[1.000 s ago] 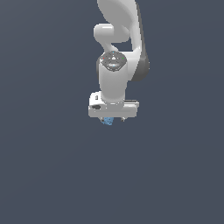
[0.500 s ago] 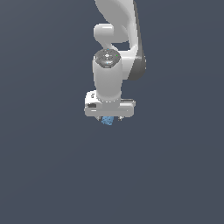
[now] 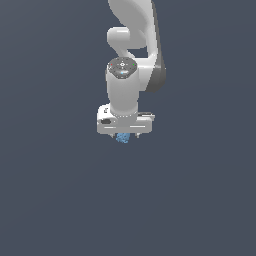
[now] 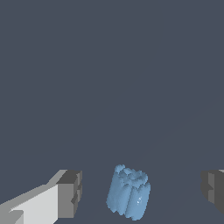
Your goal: Pick up the object and move it to a goal position.
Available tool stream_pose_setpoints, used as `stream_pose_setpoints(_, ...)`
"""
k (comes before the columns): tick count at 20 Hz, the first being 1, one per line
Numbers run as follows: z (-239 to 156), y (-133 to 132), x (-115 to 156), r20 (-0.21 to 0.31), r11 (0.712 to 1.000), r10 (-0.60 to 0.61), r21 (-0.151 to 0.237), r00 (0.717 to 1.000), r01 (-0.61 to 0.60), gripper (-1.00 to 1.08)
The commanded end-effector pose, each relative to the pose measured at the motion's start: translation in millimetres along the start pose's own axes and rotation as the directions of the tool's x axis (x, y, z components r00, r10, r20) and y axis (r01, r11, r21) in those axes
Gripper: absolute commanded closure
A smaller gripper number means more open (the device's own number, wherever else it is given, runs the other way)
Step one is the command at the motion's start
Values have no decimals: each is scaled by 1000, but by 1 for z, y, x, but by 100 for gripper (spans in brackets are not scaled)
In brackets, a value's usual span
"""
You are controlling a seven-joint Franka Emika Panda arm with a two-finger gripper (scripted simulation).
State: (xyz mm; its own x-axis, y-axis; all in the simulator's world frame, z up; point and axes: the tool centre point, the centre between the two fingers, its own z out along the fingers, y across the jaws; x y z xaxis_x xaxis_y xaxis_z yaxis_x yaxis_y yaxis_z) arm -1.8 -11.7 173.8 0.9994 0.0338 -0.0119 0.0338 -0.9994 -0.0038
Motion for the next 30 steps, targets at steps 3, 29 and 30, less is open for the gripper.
stream_pose_setpoints(3, 5, 1, -4, 0, 998, -62, -1, 998, 62, -92)
stream_pose_setpoints(29, 50, 10, -51, 2, 754, -657, -9, 754, 657, -92)
stream_pose_setpoints(30, 52, 10, -53, 2, 736, -677, -10, 736, 677, -92)
